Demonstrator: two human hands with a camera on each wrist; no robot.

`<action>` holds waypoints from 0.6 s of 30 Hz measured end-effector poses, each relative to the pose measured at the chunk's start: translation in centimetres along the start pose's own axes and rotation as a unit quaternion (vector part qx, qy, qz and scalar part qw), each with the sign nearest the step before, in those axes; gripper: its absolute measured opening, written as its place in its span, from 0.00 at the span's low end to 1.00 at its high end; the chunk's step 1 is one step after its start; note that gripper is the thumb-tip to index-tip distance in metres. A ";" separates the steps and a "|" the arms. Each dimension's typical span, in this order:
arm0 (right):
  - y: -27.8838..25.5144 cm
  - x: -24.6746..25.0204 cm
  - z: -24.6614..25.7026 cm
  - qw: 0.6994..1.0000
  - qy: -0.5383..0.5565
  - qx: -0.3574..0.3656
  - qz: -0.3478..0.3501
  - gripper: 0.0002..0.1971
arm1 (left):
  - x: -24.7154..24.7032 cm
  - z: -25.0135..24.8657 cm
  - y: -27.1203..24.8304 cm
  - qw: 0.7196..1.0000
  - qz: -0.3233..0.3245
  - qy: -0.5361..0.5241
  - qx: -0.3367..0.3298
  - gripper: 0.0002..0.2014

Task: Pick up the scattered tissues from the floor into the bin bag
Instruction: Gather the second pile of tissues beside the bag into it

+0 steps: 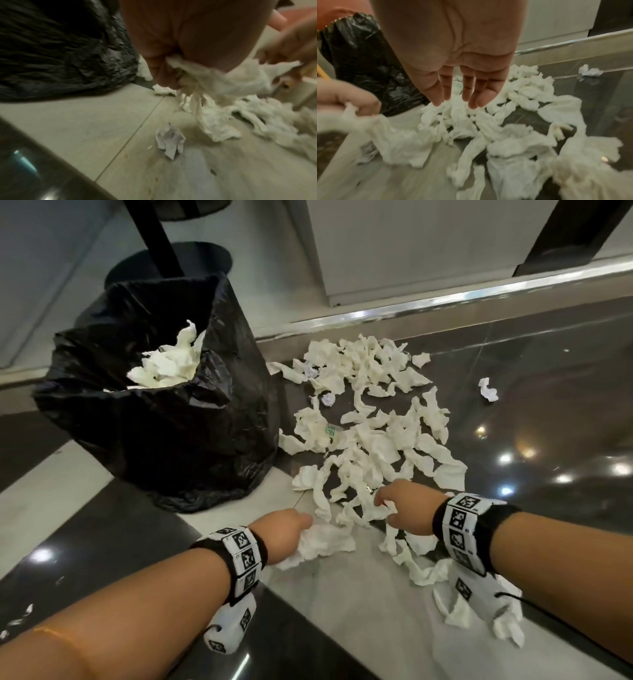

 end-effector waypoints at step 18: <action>4.8 -5.3 3.1 0.990 -0.126 0.017 0.055 0.22 | 2.1 5.6 -5.0 0.985 -0.107 -0.073 0.114 0.14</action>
Point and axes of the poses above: each hand's wrist, its own y-axis towards the middle knuckle, its own x-axis out of the back of the hand, z = x × y, the point moved 5 cm from there along y, towards the middle knuckle, and after that the axes turned 10 degrees about -z, right-handed, at the moved point
